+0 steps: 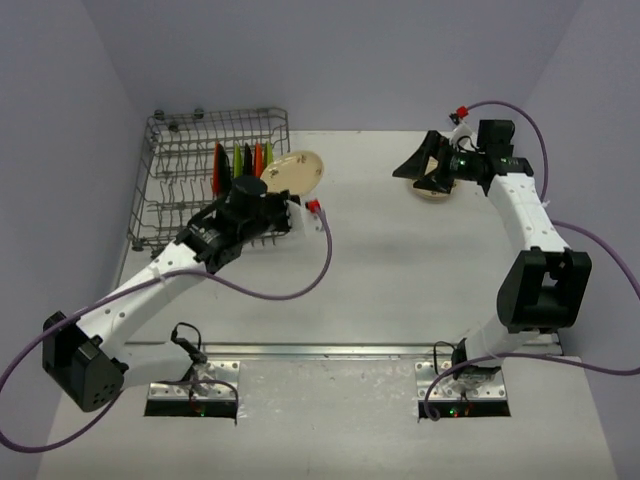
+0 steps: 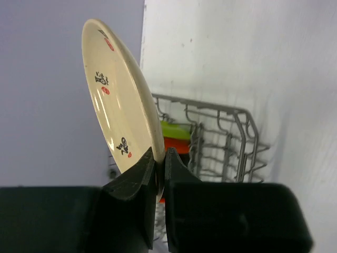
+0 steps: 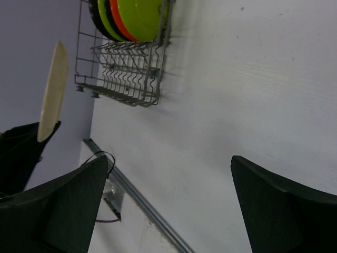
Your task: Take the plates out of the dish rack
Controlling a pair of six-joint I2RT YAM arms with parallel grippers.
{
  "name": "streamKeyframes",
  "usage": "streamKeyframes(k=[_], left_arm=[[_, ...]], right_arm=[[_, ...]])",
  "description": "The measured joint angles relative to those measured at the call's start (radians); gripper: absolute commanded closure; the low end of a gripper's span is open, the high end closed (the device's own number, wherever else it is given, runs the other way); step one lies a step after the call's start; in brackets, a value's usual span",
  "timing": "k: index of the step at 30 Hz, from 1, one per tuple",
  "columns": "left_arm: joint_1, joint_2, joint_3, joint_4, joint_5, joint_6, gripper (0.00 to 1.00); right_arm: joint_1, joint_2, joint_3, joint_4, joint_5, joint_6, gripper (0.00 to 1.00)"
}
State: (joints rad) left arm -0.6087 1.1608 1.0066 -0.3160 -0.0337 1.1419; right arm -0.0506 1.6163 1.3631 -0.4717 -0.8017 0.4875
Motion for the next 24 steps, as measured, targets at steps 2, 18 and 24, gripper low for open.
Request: streamKeyframes(k=[2,18,24], left_arm=[[-0.070,-0.055,-0.125,0.035,-0.084,0.131,1.00],[-0.399,-0.152,-0.418,0.233,-0.332,0.526,1.00],[-0.414,-0.136,-0.418,0.273,-0.339,0.544,1.00]], right_arm=[[0.032,-0.020,-0.039,0.023,-0.027,0.012,0.03],[0.383,-0.025,-0.123,-0.006,0.052,-0.067,0.35],[0.428,0.028,-0.123,-0.007,0.055,-0.082,0.94]])
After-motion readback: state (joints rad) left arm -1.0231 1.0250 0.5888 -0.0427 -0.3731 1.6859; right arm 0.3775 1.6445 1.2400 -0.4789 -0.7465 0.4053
